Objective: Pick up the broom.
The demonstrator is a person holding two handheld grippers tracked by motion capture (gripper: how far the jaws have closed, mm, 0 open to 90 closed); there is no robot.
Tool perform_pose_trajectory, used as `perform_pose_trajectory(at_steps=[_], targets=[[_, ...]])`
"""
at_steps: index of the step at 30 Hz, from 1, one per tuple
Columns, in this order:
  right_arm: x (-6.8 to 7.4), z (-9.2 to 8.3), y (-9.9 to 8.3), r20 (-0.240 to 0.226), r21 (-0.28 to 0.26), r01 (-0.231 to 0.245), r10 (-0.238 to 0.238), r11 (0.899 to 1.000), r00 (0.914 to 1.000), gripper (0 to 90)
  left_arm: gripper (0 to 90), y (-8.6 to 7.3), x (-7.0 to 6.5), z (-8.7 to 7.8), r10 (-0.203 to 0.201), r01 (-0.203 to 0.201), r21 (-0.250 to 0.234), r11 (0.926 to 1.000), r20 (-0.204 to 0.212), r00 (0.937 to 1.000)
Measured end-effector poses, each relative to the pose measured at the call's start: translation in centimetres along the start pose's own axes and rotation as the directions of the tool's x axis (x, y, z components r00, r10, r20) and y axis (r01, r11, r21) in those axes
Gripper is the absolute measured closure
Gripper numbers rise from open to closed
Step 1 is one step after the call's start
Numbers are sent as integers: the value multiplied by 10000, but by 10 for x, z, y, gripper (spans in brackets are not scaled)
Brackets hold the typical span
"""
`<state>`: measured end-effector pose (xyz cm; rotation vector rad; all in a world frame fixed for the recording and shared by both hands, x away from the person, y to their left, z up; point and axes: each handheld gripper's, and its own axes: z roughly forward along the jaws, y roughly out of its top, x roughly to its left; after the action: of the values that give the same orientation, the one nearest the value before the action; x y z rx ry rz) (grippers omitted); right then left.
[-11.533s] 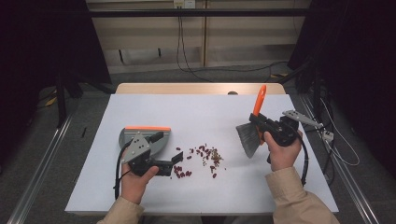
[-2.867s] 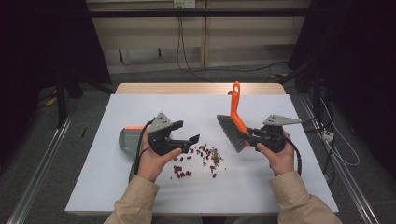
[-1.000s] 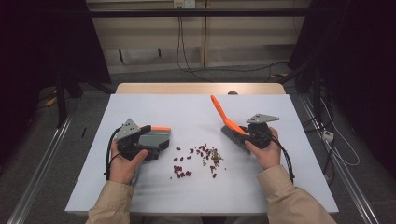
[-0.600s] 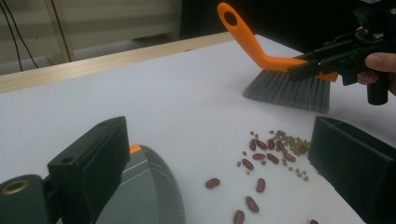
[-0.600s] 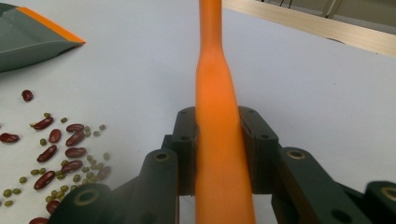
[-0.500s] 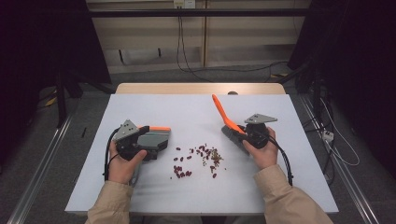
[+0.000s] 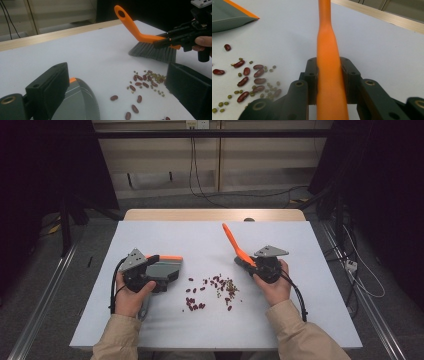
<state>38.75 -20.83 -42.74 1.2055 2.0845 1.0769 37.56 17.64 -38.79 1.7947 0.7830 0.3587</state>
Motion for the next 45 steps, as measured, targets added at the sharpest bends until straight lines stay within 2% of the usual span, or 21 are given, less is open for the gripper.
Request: perform_pose_trajectory(at_steps=[6,21,27,37,39,41,45], targets=[[11,0,0,239,21,248,-249,9997,9994,708,56,2,-1,-1,59,-59,-53,10000,4,10000],[26,1,1,-65,-27,174,-174,9998,9998,707,55,3,1,-3,62,-62,-87,9999,-42,10000],[32,2,1,-203,-42,189,-190,9998,9996,707,55,2,2,-2,200,-200,7,9998,-15,9998],[39,2,2,-151,-2,276,-276,9996,9995,706,55,1,1,0,250,-251,103,9996,51,9997],[41,1,2,-380,-30,150,-151,9999,9992,706,55,1,1,-1,299,-299,130,9995,17,9996],[45,1,2,-246,2,462,-462,9989,9986,706,56,1,1,0,332,-332,147,9993,27,9994],[46,1,2,-277,-19,394,-395,9992,9988,705,55,1,0,-2,304,-305,94,9995,67,9995]])
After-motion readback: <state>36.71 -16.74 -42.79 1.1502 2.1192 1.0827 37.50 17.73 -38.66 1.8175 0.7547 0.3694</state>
